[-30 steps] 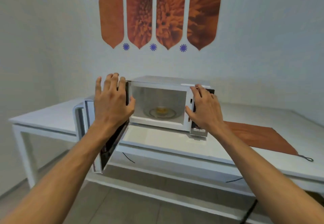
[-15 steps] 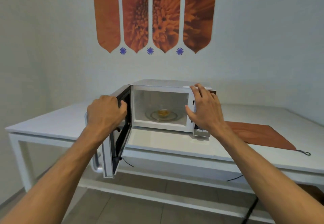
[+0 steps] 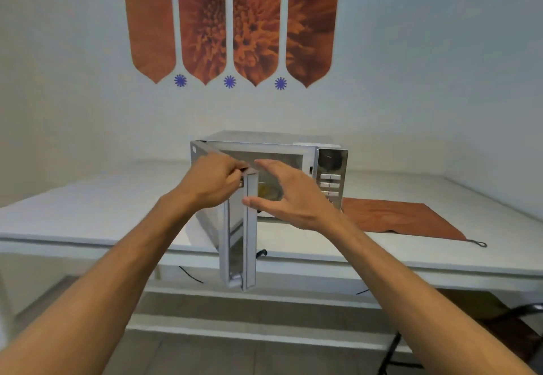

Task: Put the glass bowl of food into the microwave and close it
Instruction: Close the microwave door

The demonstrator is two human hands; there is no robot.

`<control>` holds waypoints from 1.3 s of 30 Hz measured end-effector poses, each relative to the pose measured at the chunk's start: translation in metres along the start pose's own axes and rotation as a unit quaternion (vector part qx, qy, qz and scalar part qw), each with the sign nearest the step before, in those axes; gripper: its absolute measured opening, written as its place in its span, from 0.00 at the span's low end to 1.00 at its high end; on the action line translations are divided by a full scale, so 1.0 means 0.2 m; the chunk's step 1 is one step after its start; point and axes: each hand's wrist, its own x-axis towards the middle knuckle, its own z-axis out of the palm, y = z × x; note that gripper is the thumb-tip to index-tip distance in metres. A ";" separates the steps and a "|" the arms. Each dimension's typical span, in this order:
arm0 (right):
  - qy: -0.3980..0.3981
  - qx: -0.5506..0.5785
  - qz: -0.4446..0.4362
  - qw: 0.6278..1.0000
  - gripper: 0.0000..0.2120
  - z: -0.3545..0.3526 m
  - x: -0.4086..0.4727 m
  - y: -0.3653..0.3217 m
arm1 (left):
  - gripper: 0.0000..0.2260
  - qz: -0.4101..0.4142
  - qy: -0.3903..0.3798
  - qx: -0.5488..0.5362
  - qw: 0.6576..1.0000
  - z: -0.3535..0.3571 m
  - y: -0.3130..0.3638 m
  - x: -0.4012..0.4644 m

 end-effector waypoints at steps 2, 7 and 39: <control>-0.015 -0.047 0.016 0.999 0.43 0.04 0.02 -0.01 | 0.16 0.016 0.003 -0.046 0.999 0.05 -0.01 0.04; 0.066 -0.209 0.052 0.974 0.36 0.09 0.07 0.03 | 0.16 0.022 -0.006 -0.147 0.989 0.16 -0.12 0.16; 0.000 -0.400 0.150 0.904 0.32 0.16 0.30 0.91 | 0.32 0.058 -0.052 0.121 0.990 0.84 -0.19 0.84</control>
